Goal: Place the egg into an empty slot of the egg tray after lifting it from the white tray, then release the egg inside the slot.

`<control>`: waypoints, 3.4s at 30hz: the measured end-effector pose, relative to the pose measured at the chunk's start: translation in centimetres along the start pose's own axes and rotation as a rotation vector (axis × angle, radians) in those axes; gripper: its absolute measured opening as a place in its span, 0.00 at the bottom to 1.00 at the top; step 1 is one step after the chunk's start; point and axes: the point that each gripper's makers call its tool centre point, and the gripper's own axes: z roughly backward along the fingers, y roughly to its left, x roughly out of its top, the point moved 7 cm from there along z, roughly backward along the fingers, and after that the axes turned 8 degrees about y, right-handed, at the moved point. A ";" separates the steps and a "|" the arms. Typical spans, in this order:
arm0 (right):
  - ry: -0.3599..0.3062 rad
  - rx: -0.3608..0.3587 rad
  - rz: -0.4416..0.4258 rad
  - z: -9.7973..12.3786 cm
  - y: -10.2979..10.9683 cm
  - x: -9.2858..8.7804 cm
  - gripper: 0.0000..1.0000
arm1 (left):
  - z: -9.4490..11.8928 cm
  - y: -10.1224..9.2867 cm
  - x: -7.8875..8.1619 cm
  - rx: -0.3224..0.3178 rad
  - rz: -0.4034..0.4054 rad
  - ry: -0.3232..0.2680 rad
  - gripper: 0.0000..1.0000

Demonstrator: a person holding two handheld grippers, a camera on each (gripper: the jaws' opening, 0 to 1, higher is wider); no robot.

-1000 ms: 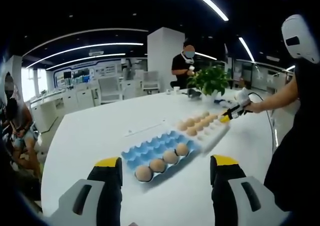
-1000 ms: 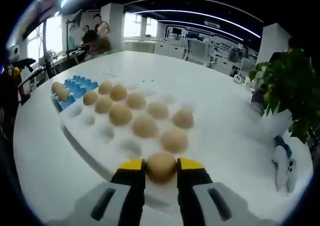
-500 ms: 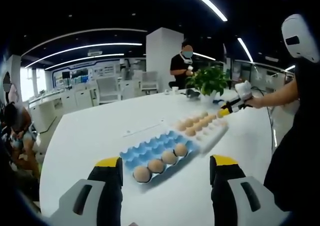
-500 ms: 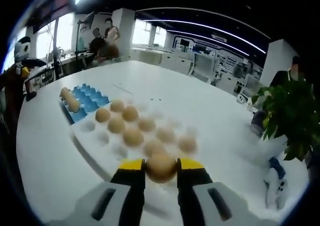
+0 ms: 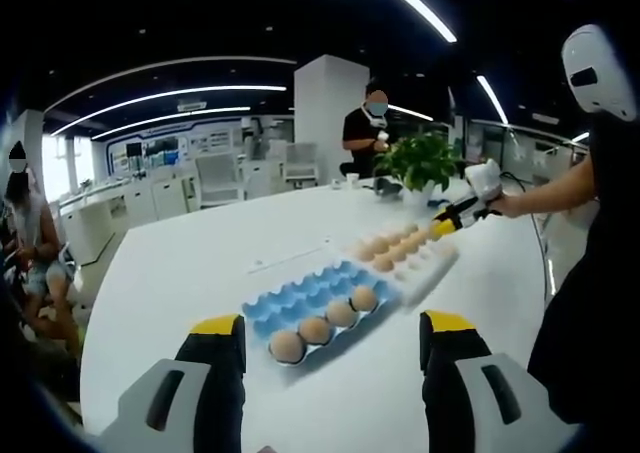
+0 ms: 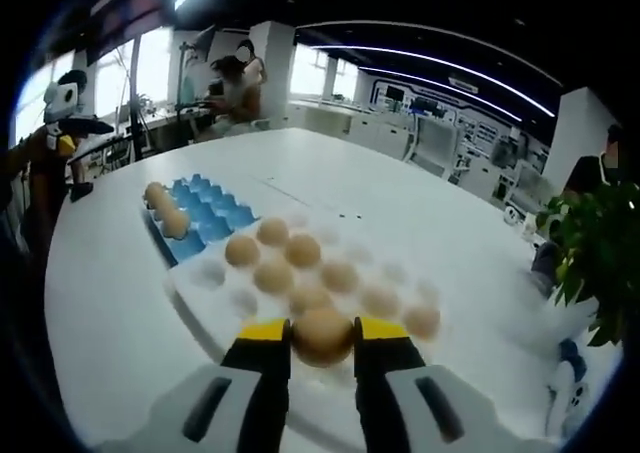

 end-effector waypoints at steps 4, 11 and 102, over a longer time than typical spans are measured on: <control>-0.013 0.025 0.019 -0.5 0.9 0.8 0.24 | 0.0 0.0 0.1 -0.001 0.000 -0.001 0.71; -0.027 0.074 0.050 -1.8 2.1 2.1 0.24 | 0.1 0.2 0.0 0.003 0.003 -0.001 0.72; 0.003 0.363 0.228 -11.3 13.4 5.8 0.25 | 1.3 1.1 -0.4 0.045 0.022 -0.002 0.71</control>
